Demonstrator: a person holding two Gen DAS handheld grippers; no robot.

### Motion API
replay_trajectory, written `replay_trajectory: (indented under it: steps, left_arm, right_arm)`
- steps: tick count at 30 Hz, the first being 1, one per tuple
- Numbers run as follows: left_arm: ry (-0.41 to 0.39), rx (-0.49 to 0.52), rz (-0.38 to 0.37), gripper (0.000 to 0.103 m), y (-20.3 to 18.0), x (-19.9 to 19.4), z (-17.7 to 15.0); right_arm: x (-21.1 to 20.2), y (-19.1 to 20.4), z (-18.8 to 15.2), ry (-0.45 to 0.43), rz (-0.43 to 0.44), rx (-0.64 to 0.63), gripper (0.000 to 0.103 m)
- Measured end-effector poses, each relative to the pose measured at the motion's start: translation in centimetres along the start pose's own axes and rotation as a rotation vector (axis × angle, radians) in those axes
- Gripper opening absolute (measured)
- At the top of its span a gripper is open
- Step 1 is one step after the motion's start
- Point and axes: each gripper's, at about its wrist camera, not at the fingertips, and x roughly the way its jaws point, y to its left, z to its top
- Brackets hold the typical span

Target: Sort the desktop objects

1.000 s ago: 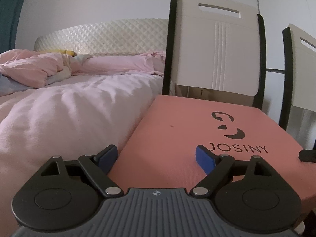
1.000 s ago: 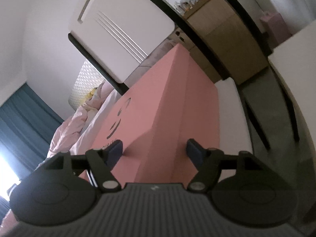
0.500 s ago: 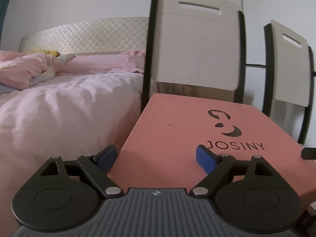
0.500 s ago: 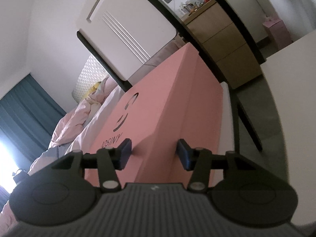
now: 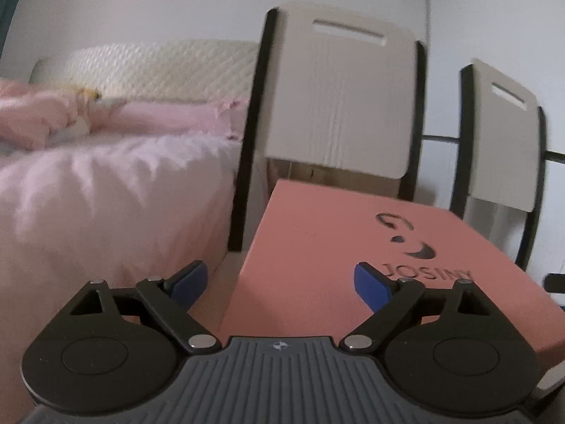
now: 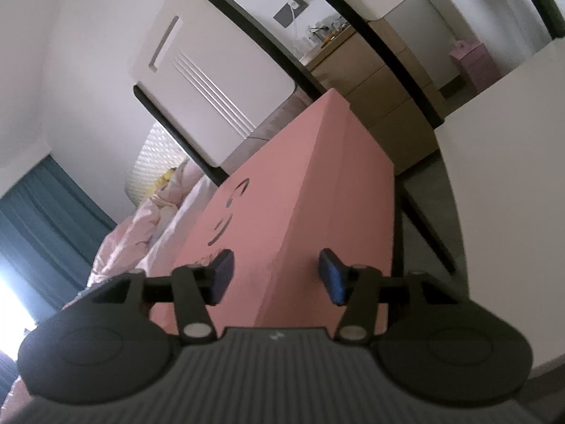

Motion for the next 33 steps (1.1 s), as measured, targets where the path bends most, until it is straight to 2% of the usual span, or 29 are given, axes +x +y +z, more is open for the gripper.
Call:
replay_trajectory:
  steps: [4,6,8,9,10,13,17,20,24,31,33]
  left_arm:
    - [0.025,-0.034,-0.036,0.095,0.3,0.3,0.1]
    - [0.040,-0.045,-0.069,0.097,0.4,0.4,0.0]
    - [0.064,-0.047,-0.129,0.100,0.2,0.5,-0.1]
    - [0.065,-0.037,-0.134,0.100,0.0,0.5,-0.1]
    - [0.066,-0.038,-0.135,0.100,0.0,0.5,0.0]
    - [0.074,-0.058,-0.140,0.100,0.1,0.5,0.1]
    - [0.063,-0.048,-0.136,0.100,-0.5,0.3,0.3]
    - [0.015,-0.027,-0.134,0.100,-1.0,-0.3,0.6]
    - [0.026,-0.016,-0.122,0.100,-1.2,0.1,0.5]
    - [0.064,-0.014,-0.117,0.100,-1.1,0.5,0.0]
    - [0.066,-0.010,-0.116,0.100,-1.0,0.4,-0.1]
  right_arm:
    - [0.0,0.4,-0.3,0.001,-0.012,-0.017,0.059]
    - [0.1,0.9,-0.3,-0.003,-0.036,-0.050,0.053]
    - [-0.2,1.3,-0.2,-0.028,-0.059,-0.084,0.041]
    - [-0.4,1.7,-0.1,-0.045,-0.065,-0.106,0.035]
    - [-0.5,2.0,-0.1,-0.063,-0.062,-0.130,0.035]
    - [-0.4,2.8,0.1,-0.077,-0.071,-0.191,0.035]
    - [0.1,2.3,0.4,-0.093,-0.078,-0.160,0.036]
    - [0.4,1.8,0.8,-0.109,-0.085,-0.142,0.037]
    - [0.8,1.4,1.0,-0.122,-0.082,-0.122,0.037]
    - [1.2,1.5,0.6,-0.097,-0.074,-0.122,0.057]
    - [1.3,1.5,0.4,-0.078,-0.080,-0.113,0.059]
